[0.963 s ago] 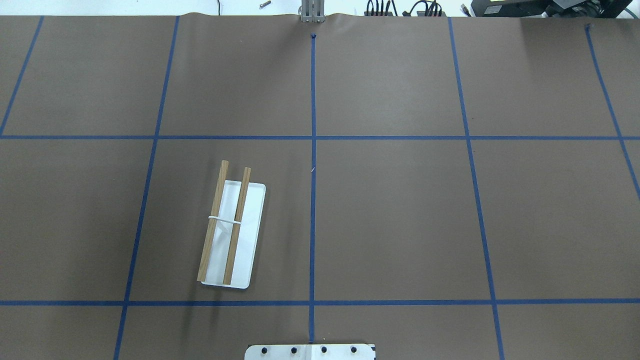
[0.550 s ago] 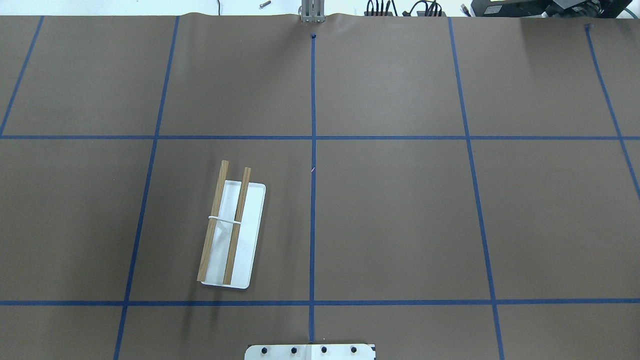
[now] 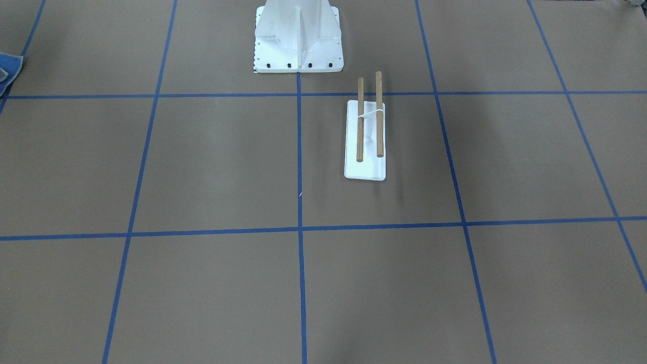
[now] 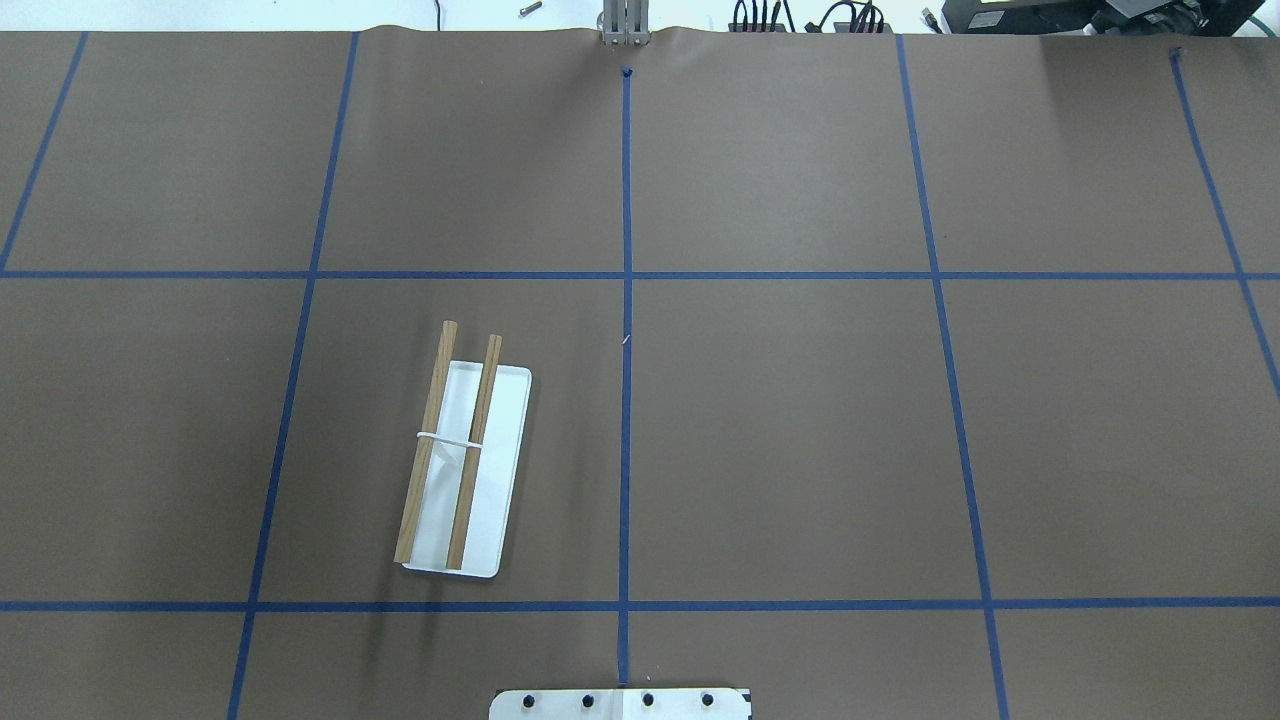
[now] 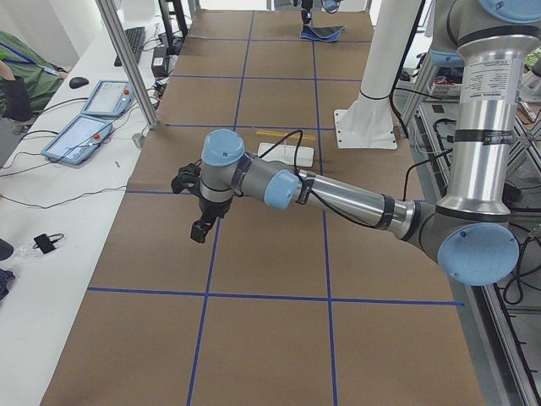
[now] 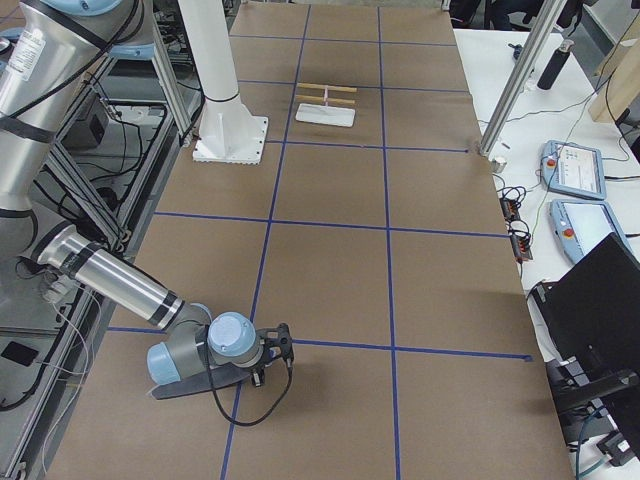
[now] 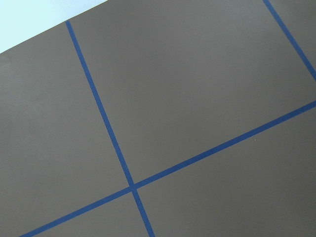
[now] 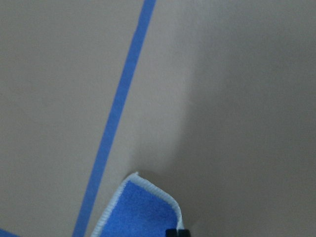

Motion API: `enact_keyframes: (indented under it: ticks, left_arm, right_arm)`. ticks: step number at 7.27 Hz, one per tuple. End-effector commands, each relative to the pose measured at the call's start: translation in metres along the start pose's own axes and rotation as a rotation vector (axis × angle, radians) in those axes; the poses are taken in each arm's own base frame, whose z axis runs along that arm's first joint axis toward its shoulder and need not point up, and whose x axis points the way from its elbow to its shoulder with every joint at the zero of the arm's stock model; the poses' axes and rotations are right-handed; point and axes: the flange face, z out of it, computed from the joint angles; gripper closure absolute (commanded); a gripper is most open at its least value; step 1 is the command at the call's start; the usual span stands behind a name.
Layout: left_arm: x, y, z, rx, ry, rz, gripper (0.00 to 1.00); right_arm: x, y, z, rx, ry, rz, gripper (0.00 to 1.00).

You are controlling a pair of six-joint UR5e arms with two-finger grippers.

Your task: Hang towel on rack

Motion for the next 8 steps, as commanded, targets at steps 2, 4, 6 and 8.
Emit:
enact_keyframes:
  ticks: [2, 4, 6, 8]
  left_arm:
    - [0.007, -0.014, -0.008, 0.055, -0.006, 0.048, 0.01]
    - [0.010, -0.026, -0.013, 0.081, -0.004, 0.019, 0.01]
    - [0.013, -0.029, -0.016, 0.130, -0.001, 0.057, 0.01]
    - [0.022, -0.035, -0.026, 0.152, 0.005, -0.007, 0.01]
  right_arm:
    - [-0.026, -0.131, -0.033, 0.157, -0.128, -0.102, 1.00]
    - [-0.056, -0.232, -0.074, 0.240, -0.212, -0.051, 1.00]
    - [-0.089, -0.317, -0.106, 0.301, -0.197, -0.090, 1.00]
    - [-0.174, -0.407, -0.142, 0.344, -0.188, -0.027, 1.00]
